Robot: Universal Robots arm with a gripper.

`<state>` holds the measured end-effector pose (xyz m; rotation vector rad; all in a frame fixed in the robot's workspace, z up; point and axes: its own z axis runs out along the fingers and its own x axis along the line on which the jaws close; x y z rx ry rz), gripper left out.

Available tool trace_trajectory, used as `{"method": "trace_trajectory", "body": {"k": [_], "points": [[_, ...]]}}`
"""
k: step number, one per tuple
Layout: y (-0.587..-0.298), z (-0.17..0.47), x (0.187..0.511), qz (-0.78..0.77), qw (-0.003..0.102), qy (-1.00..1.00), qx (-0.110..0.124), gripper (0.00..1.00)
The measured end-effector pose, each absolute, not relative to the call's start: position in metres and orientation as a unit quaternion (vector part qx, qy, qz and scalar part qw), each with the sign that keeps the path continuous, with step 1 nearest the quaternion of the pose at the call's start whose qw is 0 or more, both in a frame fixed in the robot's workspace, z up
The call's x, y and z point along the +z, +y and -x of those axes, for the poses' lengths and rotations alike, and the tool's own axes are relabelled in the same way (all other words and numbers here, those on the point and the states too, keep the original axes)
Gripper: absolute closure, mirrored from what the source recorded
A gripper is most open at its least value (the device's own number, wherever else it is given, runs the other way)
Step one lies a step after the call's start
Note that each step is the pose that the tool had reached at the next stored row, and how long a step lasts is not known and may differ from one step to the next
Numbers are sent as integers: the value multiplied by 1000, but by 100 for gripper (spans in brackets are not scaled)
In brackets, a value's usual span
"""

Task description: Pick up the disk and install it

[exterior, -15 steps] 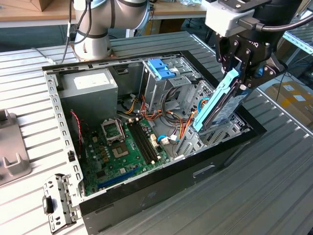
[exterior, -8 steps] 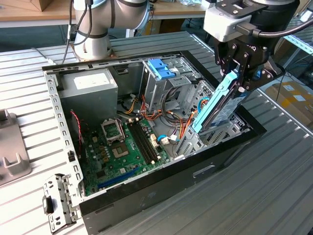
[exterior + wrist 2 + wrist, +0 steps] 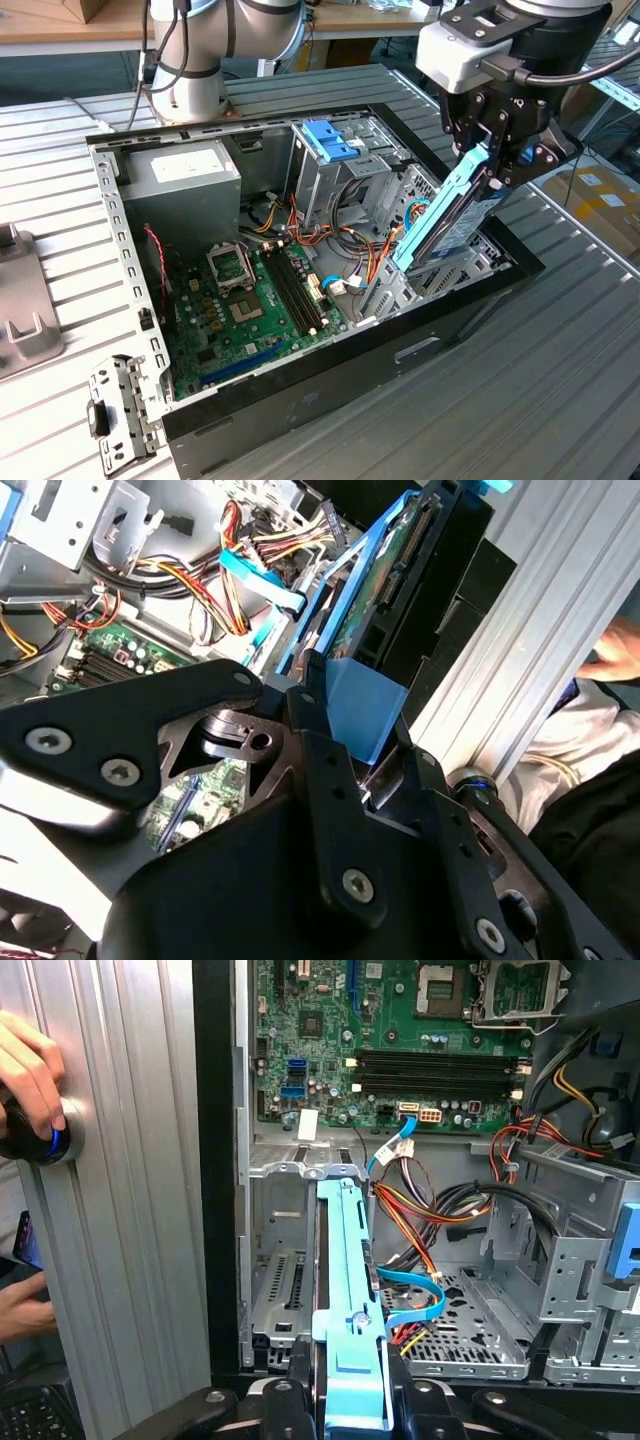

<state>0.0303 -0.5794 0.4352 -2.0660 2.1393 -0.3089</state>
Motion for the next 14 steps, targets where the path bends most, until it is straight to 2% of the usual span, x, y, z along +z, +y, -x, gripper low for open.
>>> {"method": "trace_trajectory", "body": {"k": [6, 10, 14], "points": [[-579, -32, 447, 689, 77, 714, -102, 63], [-580, -34, 446, 682, 84, 721, -91, 63], [-584, -36, 445, 682, 83, 721, -88, 63]]}}
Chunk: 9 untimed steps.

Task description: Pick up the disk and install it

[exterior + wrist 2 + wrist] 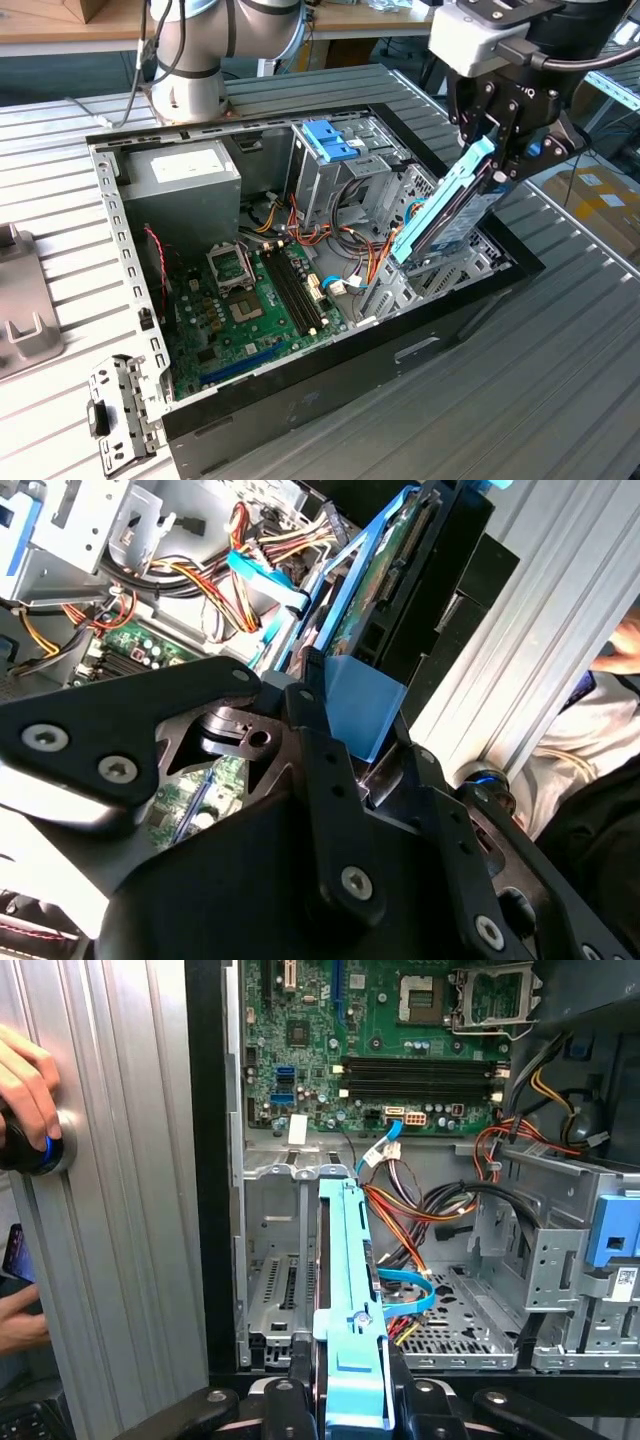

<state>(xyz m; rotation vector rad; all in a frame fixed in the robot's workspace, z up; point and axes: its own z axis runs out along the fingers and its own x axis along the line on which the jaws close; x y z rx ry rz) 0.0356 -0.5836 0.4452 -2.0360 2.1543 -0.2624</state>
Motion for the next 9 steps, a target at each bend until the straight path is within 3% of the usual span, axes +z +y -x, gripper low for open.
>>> {"method": "trace_trajectory", "body": {"k": [9], "points": [[-588, -38, 438, 682, 79, 722, -82, 63]]}}
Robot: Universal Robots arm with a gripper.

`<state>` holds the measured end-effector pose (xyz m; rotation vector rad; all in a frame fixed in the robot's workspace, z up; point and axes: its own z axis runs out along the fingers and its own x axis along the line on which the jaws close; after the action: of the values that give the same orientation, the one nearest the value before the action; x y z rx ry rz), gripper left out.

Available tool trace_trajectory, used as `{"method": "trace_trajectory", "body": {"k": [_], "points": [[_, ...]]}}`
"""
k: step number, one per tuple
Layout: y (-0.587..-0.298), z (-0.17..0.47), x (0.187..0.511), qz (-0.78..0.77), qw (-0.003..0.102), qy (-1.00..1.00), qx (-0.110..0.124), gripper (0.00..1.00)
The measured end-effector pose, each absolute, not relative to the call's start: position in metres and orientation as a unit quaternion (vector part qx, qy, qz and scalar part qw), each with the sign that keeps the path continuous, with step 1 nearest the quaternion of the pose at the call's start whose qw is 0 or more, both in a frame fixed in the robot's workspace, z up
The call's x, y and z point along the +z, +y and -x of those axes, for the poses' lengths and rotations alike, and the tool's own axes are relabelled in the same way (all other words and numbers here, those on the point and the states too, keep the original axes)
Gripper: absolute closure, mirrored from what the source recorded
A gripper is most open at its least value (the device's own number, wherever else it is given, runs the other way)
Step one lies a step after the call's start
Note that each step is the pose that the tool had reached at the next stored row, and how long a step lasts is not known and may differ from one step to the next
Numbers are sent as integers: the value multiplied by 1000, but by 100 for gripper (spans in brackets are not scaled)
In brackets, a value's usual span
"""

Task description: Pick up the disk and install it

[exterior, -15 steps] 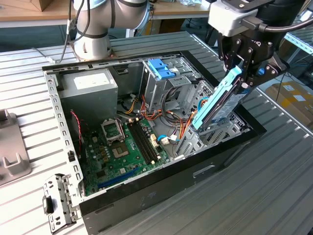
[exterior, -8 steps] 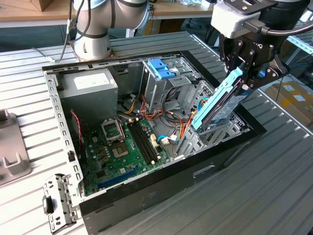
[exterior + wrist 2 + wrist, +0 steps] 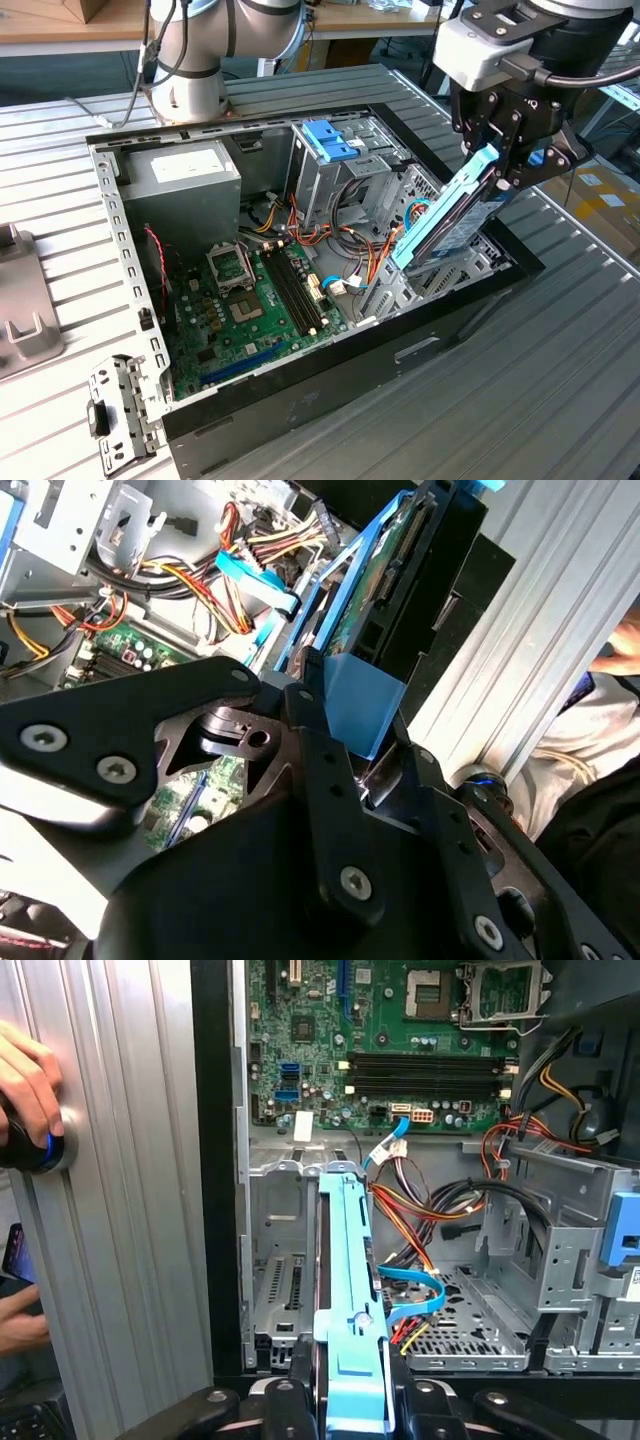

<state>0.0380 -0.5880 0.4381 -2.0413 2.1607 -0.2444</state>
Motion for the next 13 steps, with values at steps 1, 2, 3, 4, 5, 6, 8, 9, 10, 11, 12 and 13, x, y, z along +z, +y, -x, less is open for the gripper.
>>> {"method": "trace_trajectory", "body": {"k": [1, 2, 3, 4, 5, 6, 8, 9, 10, 11, 12, 13], "points": [[-588, -38, 437, 682, 79, 722, -81, 63], [-589, -38, 437, 682, 80, 722, -80, 63], [-589, -38, 436, 682, 81, 722, -79, 63], [-589, -38, 436, 682, 81, 723, -79, 63], [-590, -38, 437, 682, 82, 723, -78, 63], [-590, -38, 438, 682, 82, 723, -78, 63], [-590, -39, 445, 682, 82, 723, -78, 63], [-590, -39, 450, 682, 82, 723, -77, 63], [-590, -39, 454, 682, 83, 723, -77, 63], [-590, -39, 458, 682, 83, 723, -77, 63], [-590, -40, 462, 682, 83, 723, -77, 63], [-590, -41, 464, 682, 83, 723, -76, 63]]}}
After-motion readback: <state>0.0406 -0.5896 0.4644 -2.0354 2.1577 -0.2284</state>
